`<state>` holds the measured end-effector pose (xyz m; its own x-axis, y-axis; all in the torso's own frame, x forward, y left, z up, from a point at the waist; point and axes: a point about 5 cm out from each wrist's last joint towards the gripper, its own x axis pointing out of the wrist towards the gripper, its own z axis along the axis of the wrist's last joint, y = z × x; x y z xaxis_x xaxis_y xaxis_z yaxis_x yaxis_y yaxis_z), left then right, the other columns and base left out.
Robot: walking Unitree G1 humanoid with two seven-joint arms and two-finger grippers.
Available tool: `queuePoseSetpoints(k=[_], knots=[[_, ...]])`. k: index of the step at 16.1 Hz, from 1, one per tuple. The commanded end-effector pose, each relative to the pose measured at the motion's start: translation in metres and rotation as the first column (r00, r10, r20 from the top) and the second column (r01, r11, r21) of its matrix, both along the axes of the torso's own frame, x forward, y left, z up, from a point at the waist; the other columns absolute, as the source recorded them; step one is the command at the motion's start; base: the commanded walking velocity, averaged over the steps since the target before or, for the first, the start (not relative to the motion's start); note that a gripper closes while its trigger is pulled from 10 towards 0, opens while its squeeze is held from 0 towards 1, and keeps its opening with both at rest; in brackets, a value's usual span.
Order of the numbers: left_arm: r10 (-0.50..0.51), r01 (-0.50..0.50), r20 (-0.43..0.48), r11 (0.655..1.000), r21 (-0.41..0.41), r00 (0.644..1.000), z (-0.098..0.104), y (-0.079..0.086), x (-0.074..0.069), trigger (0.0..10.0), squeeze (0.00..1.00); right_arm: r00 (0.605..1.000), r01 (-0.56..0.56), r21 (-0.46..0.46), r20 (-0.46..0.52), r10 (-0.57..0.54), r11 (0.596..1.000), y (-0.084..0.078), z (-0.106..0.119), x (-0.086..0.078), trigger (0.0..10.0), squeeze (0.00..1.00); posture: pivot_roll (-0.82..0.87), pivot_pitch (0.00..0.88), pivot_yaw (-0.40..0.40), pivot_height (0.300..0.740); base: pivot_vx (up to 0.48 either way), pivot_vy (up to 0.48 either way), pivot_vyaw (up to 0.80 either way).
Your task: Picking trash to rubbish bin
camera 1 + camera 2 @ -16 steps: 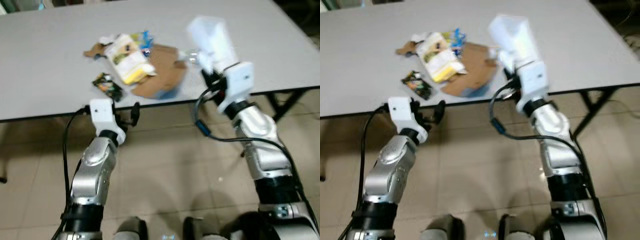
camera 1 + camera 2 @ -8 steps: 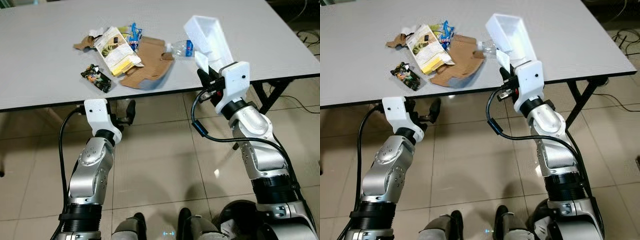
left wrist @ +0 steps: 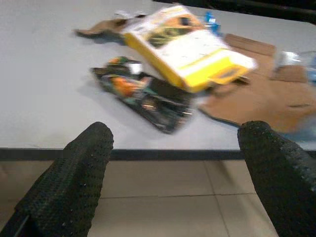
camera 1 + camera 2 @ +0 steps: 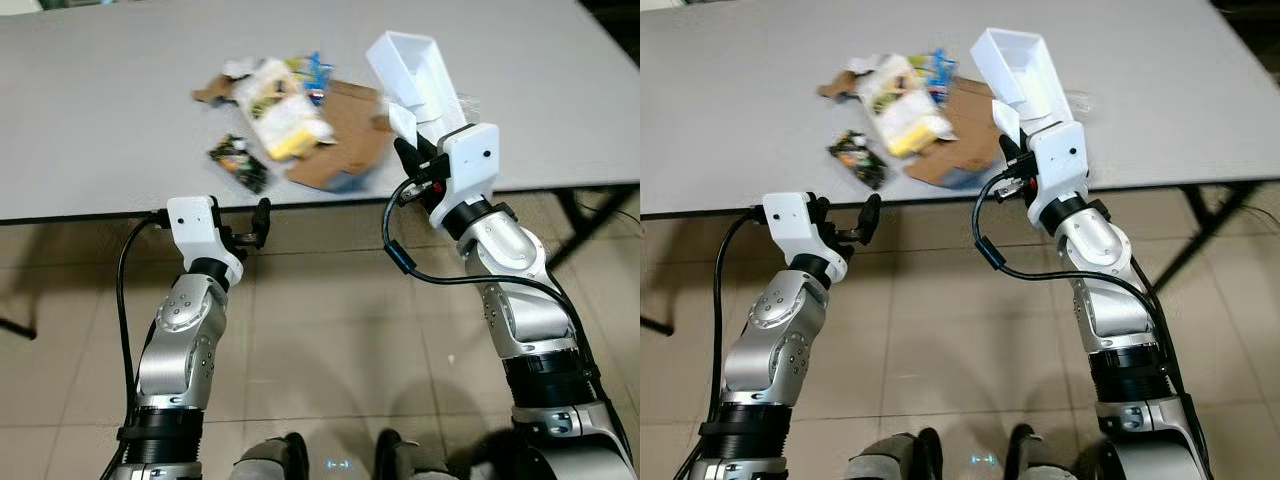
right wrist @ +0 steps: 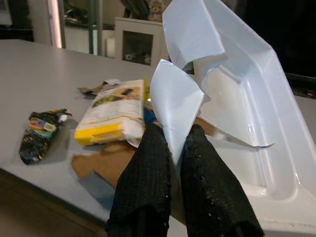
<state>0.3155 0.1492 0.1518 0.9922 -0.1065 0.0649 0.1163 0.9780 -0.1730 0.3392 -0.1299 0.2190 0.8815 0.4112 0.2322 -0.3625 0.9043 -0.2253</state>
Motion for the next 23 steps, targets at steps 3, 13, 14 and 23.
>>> queuePoseSetpoints(k=[3, 13, 14, 23], knots=[[0.008, -0.008, -0.002, 1.0, 0.013, 1.0, -0.002, 0.004, -0.002, 10.0, 0.0, 1.0, -0.019, 0.002, 0.007, 0.019, 1.0, 0.004, 0.001, -0.002, 10.0, 0.0, -0.08, 0.198, 0.073, 0.74, 0.334, 0.266, 0.0], [0.024, -0.023, -0.033, 0.999, 0.025, 0.999, -0.008, 0.006, -0.003, 10.0, 0.0, 1.0, -0.02, 0.004, 0.01, 0.02, 1.0, 0.006, 0.001, -0.003, 10.0, 0.0, -0.08, 0.201, 0.074, 0.74, 0.339, 0.077, 0.0], [0.026, -0.025, -0.043, 0.999, 0.025, 0.999, -0.009, 0.005, -0.003, 10.0, 0.0, 1.0, -0.021, 0.005, 0.011, 0.021, 1.0, 0.006, 0.002, -0.003, 10.0, 0.0, -0.08, 0.201, 0.074, 0.74, 0.0, 0.0, 0.0], [-0.013, 0.015, -0.064, 0.999, 0.028, 0.998, -0.014, -0.007, 0.011, 10.0, 0.0, 1.0, -0.021, 0.002, 0.023, 0.021, 1.0, 0.007, 0.004, -0.006, 10.0, 0.0, -0.1, 0.221, 0.08, 0.74, 0.0, 0.0, 0.0]])
